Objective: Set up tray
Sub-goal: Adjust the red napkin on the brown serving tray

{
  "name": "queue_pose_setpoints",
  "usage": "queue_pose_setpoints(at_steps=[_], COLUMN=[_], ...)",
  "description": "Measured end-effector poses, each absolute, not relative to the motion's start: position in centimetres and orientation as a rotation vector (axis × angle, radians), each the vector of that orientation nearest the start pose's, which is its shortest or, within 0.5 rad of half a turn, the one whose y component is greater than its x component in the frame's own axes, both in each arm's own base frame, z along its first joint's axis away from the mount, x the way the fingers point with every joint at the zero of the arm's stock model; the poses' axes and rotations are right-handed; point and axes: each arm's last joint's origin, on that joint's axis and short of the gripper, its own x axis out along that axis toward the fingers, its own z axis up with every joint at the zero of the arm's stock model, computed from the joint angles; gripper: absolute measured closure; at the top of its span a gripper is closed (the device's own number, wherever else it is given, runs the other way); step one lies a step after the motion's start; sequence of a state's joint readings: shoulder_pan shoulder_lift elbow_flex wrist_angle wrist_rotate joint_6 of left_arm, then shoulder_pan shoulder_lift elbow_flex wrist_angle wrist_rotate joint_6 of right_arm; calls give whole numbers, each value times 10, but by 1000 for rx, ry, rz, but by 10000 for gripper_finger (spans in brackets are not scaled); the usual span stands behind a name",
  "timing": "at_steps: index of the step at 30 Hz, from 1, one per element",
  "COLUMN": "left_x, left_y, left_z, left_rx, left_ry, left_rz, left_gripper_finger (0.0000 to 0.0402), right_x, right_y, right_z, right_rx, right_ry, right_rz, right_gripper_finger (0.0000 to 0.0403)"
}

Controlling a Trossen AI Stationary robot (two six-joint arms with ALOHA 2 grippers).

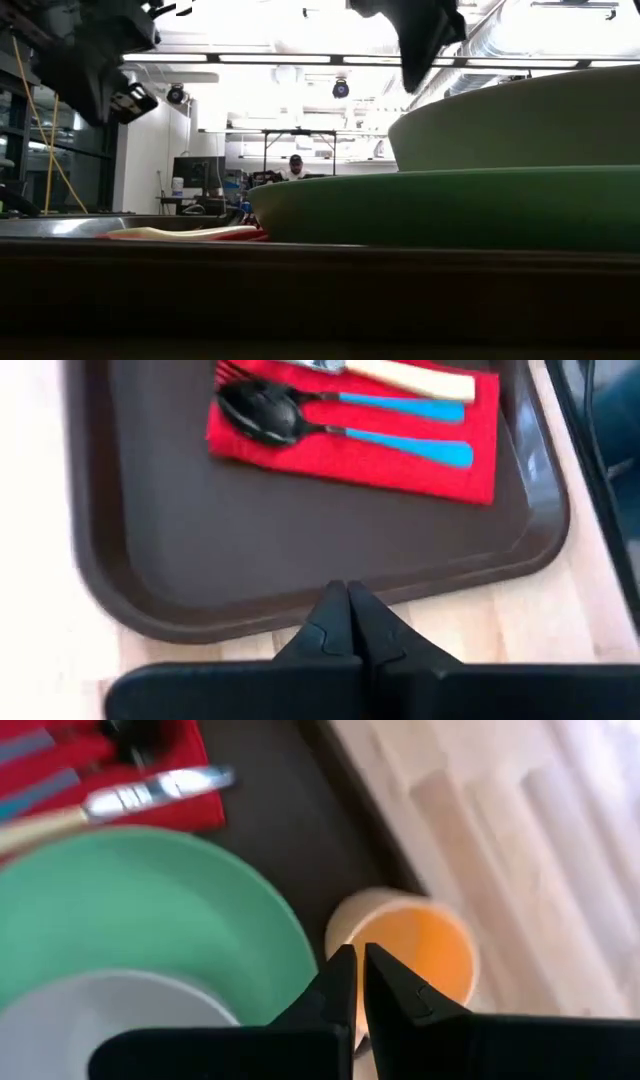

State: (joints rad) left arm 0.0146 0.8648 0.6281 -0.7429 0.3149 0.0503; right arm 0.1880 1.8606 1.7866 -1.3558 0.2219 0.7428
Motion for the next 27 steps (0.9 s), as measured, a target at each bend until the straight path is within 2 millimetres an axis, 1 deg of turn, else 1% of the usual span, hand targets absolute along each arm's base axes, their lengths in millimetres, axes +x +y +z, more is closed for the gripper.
queue_pose_setpoints(at_steps=[5, 8, 11, 13, 18, 21, 23, 26, 27], left_x=[171, 185, 197, 203, 219, 224, 225, 226, 226], left_y=[-12, -18, -25, -30, -39, -40, -38, -37, -37], left_z=[212, 204, 194, 189, 181, 178, 176, 174, 173], left_rx=[-25, 78, 187, 248, 376, 461, 509, 533, 529], left_ry=[1007, 991, 990, 975, 901, 894, 901, 913, 925], left_rz=[-366, -420, -468, -508, -516, -487, -478, -457, -425], left_gripper_finger=[389, 378, 377, 385, 390, 383, 384, 390, 390], right_x=[348, 347, 346, 345, 344, 344, 343, 342, 342], right_y=[69, 73, 77, 80, 86, 89, 92, 96, 97], right_z=[283, 277, 276, 276, 276, 276, 277, 277, 277], right_rx=[399, 431, 456, 474, 509, 532, 545, 560, 565], right_ry=[1349, 1350, 1339, 1330, 1303, 1286, 1281, 1267, 1262], right_rz=[-570, -592, -620, -636, -674, -698, -707, -721, -725], right_gripper_finger=[403, 403, 403, 403, 403, 403, 403, 403, 403])
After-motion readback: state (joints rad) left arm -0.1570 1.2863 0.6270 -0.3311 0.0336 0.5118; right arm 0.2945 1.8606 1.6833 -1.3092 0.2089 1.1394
